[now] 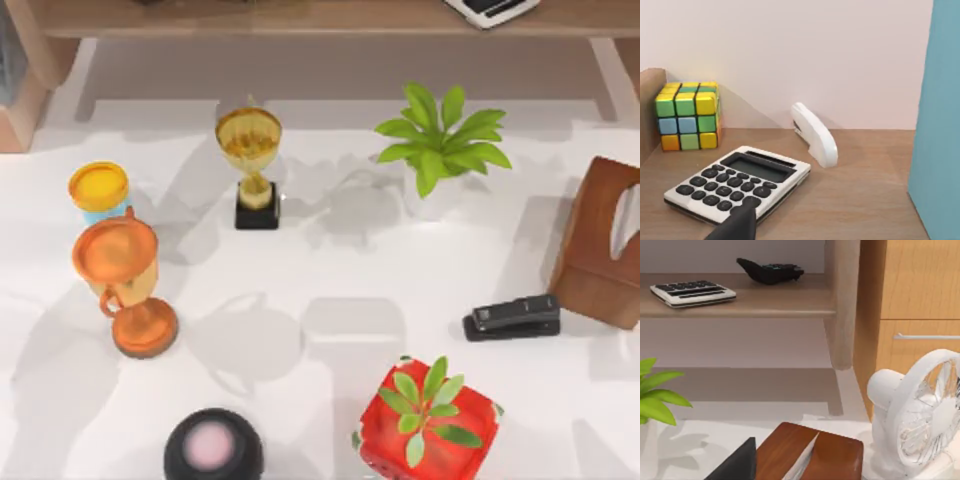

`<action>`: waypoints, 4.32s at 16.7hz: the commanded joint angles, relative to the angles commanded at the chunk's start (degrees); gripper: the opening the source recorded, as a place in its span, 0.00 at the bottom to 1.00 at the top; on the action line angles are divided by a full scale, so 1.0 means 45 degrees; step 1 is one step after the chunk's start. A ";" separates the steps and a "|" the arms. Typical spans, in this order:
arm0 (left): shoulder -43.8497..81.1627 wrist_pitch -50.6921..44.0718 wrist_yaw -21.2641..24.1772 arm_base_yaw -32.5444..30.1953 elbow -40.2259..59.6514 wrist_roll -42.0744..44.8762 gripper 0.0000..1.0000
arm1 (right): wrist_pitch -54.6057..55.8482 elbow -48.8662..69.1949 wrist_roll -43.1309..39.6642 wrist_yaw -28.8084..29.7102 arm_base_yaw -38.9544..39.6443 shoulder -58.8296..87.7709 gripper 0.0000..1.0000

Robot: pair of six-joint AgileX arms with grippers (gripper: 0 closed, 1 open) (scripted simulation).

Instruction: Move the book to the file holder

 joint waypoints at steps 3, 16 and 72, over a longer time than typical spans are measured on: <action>0.2434 -0.0187 -0.0648 -0.0683 0.2703 -0.0014 1.00 | 0.0000 0.0000 0.0000 0.0000 0.0000 0.0000 1.00; 0.4560 -0.0513 -0.1083 -0.1136 0.5162 -0.0045 1.00 | 0.0000 0.0000 0.0000 0.0000 0.0000 0.0000 1.00; 0.3214 -0.0381 0.0302 0.4214 0.6025 0.4213 0.00 | 0.0000 0.0000 0.0000 0.0000 0.0000 0.0000 1.00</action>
